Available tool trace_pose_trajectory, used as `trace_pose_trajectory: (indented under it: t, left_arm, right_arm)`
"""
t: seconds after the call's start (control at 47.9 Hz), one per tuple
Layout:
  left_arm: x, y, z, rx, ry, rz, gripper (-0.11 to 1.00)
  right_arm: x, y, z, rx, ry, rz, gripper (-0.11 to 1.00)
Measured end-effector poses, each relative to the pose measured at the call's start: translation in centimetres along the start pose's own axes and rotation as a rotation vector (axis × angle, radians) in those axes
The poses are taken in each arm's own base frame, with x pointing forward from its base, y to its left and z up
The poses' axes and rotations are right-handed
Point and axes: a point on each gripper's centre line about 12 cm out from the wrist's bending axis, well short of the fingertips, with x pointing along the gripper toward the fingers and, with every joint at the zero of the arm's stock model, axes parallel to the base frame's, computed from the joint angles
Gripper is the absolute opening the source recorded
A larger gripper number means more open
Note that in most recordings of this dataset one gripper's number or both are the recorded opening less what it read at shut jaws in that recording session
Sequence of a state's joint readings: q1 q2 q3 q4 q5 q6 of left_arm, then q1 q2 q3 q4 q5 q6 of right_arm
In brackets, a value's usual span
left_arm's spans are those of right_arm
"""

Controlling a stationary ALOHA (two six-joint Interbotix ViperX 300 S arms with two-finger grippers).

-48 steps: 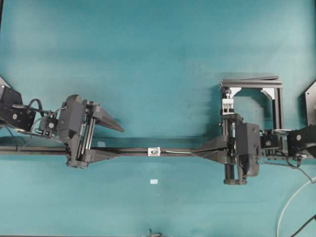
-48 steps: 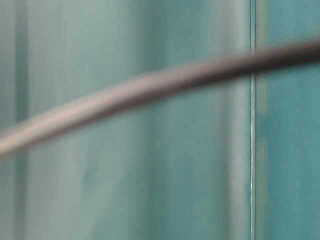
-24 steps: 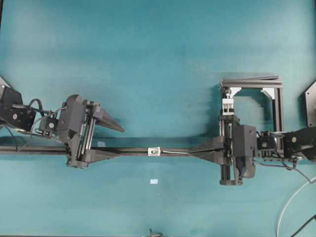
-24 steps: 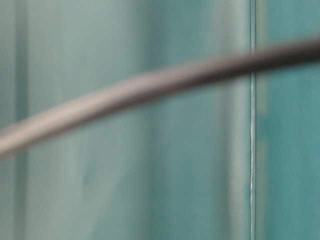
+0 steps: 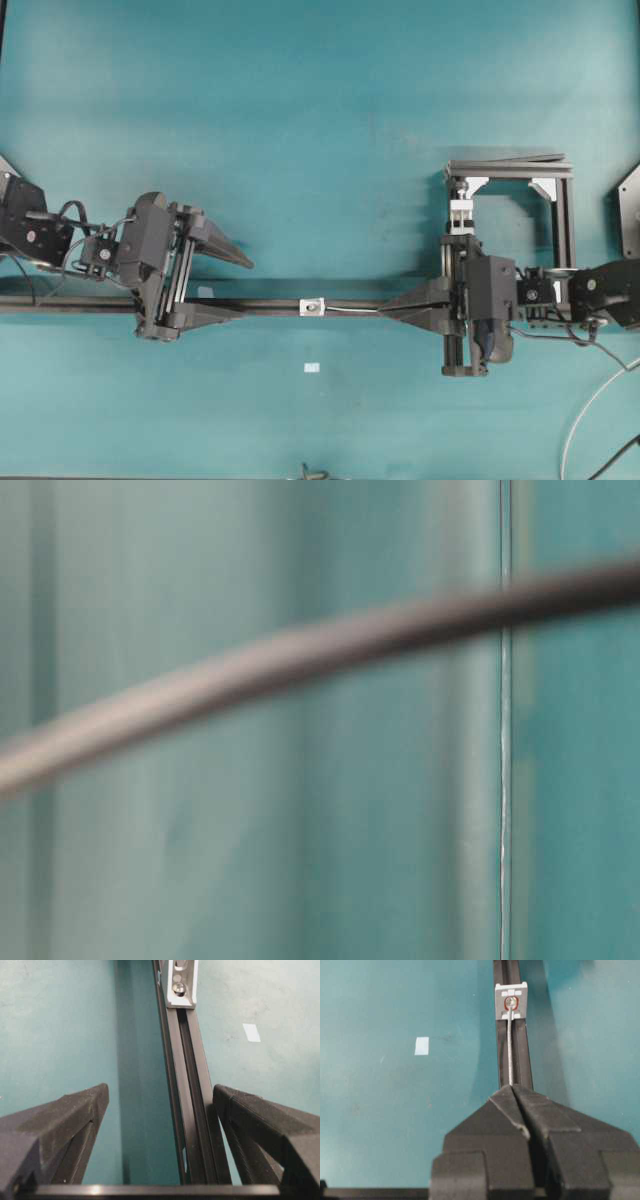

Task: Insert the wire through the hole in the metal fitting marked with a red label.
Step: 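Push the wire tip through the hole with the right gripper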

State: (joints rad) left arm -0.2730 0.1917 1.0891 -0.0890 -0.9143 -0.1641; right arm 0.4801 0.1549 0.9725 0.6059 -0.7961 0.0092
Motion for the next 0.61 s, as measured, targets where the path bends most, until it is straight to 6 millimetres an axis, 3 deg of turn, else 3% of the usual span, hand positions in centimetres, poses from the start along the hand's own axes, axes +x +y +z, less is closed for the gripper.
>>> trace_pose_trajectory:
  t: [0.605]
  left_arm:
    - [-0.01, -0.07, 0.03, 0.001, -0.001, -0.003, 0.68]
  right_arm:
    - [0.45, 0.28, 0.25, -0.014, -0.016, 0.002, -0.01]
